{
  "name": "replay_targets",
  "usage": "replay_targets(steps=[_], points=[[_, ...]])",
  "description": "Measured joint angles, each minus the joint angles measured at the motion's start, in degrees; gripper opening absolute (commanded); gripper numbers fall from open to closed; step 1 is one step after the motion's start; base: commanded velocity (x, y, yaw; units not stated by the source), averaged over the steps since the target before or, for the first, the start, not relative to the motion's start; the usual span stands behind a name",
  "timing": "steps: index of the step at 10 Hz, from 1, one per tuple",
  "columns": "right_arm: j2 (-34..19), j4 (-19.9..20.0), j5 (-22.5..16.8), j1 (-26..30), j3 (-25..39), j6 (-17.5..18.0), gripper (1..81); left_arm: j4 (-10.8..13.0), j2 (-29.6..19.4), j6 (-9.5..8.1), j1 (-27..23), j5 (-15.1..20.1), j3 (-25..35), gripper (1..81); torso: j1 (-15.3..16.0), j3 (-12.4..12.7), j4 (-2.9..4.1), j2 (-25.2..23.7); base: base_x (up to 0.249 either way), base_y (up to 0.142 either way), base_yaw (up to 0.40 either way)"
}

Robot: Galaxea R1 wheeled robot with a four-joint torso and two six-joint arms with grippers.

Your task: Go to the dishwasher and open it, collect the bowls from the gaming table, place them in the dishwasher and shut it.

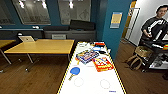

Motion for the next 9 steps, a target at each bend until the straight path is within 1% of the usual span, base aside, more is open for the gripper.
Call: replay_targets(steps=[2,4,7,9], points=[[1.9,-0.8,-0.1,-0.8,-2.5,0.0,1.0,0.9,3.1,0.01,2.6,-0.4,-3.9,1.0,0.0,0.0,0.0,0.0,0.0,0.0,0.0],[3.9,-1.8,-0.3,-1.4,-5.4,0.0,1.0,1.4,5.2,0.15,4.2,-1.1,-9.2,1.0,0.0,0.0,0.0,0.0,0.0,0.0,0.0],[8.1,-3.3,-0.5,-2.3,-11.6,0.0,1.0,1.9,10.3,0.23,7.3,-1.8,-15.3,1.0,0.0,0.0,0.0,0.0,0.0,0.0,0.0],[10.9,-4.2,-0.6,-3.1,-15.9,0.0,1.0,2.1,12.6,0.39,9.2,-2.4,-19.1,1.0,0.0,0.0,0.0,0.0,0.0,0.0,0.0]])
